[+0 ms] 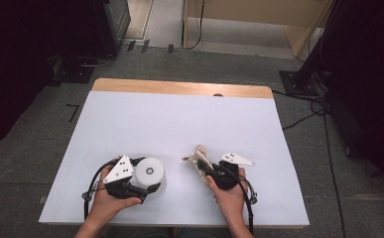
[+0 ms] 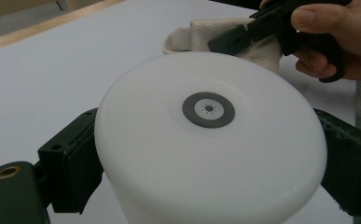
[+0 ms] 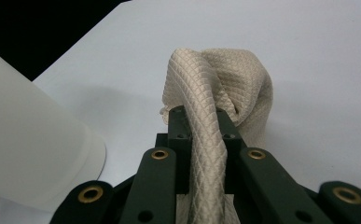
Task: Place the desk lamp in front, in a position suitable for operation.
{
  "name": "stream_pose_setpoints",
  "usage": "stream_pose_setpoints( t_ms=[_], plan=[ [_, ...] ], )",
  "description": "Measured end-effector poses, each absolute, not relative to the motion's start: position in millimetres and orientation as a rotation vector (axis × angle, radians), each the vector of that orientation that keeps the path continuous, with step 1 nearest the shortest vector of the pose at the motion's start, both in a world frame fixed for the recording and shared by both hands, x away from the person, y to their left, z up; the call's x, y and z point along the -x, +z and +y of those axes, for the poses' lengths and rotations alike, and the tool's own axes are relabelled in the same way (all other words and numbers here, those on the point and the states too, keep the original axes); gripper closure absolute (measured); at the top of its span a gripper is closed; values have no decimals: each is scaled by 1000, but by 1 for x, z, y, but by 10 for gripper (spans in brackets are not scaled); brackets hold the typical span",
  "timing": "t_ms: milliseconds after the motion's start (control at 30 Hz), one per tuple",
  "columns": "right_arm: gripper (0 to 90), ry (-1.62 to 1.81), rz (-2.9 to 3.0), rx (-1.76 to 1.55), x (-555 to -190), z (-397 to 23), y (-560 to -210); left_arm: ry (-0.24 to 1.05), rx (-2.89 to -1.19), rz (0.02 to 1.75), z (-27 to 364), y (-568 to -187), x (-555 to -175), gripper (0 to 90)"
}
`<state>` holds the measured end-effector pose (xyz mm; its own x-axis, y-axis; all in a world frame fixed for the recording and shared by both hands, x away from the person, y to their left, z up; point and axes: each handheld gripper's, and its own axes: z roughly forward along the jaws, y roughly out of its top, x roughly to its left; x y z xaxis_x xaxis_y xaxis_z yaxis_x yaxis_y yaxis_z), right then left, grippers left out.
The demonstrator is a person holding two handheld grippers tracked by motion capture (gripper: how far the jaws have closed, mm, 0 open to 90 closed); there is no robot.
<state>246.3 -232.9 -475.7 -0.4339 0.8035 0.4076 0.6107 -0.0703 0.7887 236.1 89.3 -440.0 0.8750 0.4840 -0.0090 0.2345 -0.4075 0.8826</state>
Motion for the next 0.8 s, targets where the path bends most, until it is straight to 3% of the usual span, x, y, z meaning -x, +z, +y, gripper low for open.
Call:
stream_pose_setpoints(
  t_ms=[133,500,800],
  plan=[
    [816,1515,1993,-1568,-247,-235,-475,274,-2006,466,90,-441,-241,89],
    [816,1516,1948,-1588,-242,-248,-474,92,-1942,108,68,-444,-266,90],
    [816,1510,1947,-1602,-242,-249,-475,152,-1985,176,64,-447,-263,85]
  ],
)
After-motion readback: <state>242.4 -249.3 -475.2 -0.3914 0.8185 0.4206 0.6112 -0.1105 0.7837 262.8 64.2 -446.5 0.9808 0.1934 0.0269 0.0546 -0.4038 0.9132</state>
